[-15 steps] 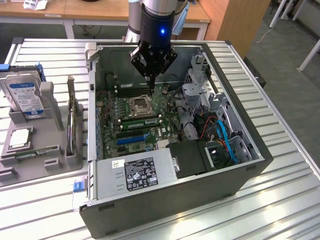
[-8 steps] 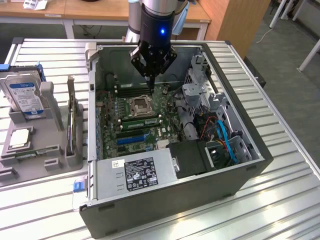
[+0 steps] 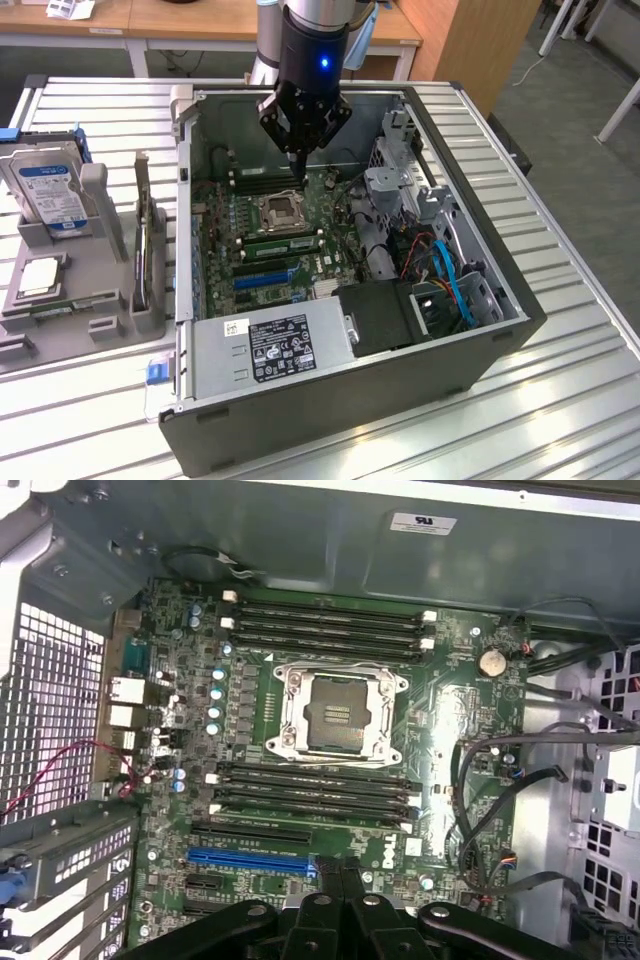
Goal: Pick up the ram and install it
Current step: 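Press down the ram until it locks into place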
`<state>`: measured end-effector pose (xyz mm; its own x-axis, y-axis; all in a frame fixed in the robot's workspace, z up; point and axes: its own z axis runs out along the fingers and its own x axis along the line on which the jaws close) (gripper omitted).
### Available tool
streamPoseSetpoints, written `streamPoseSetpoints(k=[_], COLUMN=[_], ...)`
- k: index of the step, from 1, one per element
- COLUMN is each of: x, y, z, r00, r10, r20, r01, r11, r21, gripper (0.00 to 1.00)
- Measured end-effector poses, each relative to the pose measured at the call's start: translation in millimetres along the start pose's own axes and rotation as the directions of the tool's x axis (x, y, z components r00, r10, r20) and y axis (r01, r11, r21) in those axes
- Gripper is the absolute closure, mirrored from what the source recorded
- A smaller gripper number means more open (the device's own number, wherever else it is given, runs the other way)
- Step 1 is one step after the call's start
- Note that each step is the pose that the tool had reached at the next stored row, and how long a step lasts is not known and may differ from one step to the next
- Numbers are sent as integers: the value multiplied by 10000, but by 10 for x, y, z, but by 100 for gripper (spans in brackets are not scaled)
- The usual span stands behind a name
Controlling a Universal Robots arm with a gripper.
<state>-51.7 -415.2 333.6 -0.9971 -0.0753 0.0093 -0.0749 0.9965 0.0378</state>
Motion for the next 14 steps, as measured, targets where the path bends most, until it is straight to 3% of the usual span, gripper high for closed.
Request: streamPoseSetpoints(k=[14], x=[8], y=[1], z=[1], r00=[9998], r10=[204], r20=[-5], r01=[-204], r11=[9998], r21=[-4], gripper=[90])
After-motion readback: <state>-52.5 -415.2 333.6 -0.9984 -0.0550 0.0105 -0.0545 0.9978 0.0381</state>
